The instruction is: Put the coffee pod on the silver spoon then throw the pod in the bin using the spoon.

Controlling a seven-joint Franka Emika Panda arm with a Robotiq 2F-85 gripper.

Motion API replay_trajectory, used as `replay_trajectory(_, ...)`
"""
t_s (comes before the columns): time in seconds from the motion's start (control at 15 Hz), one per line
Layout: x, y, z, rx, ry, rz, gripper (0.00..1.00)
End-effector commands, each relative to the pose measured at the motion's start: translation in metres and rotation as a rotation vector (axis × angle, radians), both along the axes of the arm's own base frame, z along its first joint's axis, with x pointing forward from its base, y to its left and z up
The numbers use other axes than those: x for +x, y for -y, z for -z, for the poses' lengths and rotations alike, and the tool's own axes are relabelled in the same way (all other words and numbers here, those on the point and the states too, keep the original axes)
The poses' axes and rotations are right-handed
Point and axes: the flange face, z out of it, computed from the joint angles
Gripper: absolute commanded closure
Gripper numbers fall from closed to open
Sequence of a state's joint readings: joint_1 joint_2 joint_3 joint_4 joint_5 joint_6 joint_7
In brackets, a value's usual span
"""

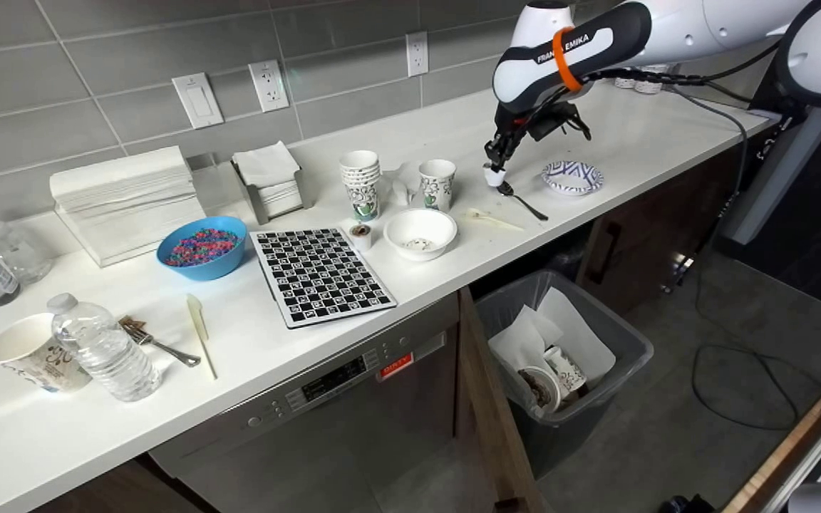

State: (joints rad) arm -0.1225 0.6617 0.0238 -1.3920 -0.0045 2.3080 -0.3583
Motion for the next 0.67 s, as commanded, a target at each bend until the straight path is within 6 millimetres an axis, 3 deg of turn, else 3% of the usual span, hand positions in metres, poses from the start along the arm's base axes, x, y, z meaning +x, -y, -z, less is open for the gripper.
replay_trajectory(0.0, -0.018, 0.010, 0.005, 0.007, -0.022, 0.051, 0.97)
replay_trajectory(0.6, -0.023, 0.030, 0.013, 0.014, 0.006, 0.101, 0.97)
